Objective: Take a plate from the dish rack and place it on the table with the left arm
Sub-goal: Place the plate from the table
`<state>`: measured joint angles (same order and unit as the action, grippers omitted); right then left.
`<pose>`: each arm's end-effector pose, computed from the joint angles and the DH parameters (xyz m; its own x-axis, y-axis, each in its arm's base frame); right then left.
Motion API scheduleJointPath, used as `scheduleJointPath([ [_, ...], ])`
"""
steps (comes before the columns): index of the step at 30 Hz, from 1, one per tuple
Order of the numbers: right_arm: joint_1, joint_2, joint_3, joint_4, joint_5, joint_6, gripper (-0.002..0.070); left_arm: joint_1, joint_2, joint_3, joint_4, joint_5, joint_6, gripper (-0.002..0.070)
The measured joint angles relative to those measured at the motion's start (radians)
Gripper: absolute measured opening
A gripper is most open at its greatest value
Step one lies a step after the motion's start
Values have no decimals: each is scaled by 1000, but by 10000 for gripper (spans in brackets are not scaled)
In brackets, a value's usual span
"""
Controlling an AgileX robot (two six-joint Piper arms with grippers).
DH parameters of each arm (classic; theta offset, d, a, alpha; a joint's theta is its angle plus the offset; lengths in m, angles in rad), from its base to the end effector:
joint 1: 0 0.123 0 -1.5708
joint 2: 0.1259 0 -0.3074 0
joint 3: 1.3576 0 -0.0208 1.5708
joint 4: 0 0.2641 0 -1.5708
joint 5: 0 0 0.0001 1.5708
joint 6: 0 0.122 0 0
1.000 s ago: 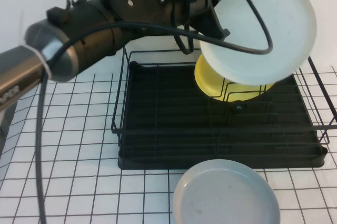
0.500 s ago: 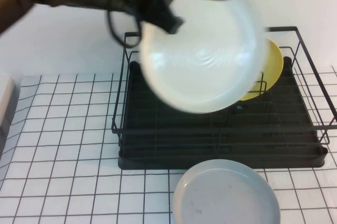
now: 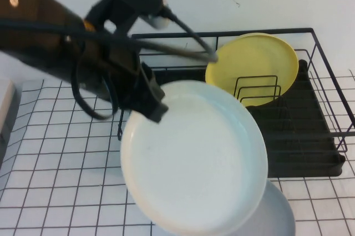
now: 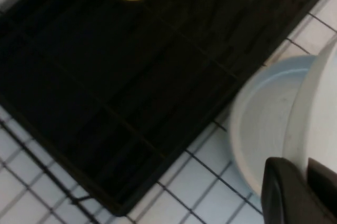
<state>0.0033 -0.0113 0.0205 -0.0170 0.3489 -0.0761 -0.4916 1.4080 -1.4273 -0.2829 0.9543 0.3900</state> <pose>0.0738 -0.0005 0.1668 -0.2665 -0.0928 -0.9593 -0.0223 0.9957 -0.0901 0.2772 -0.1799 0.3914 -0.5015 0.5133 -0.6964 0.7245 0.6891 -0.0138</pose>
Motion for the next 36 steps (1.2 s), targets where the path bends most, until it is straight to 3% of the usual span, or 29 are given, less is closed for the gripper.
scheduleJointPath([
  [12,0,0,0,0,0,0,-2,-2,-70,505,-334,-337,92,2],
  [23,0,0,0,0,0,0,-2,-4,152,522,-553,-460,276,2],
  [31,0,0,0,0,0,0,-2,-102,253,522,-638,-659,384,2],
  [36,0,0,0,0,0,0,-2,-123,274,522,-653,-742,390,2],
])
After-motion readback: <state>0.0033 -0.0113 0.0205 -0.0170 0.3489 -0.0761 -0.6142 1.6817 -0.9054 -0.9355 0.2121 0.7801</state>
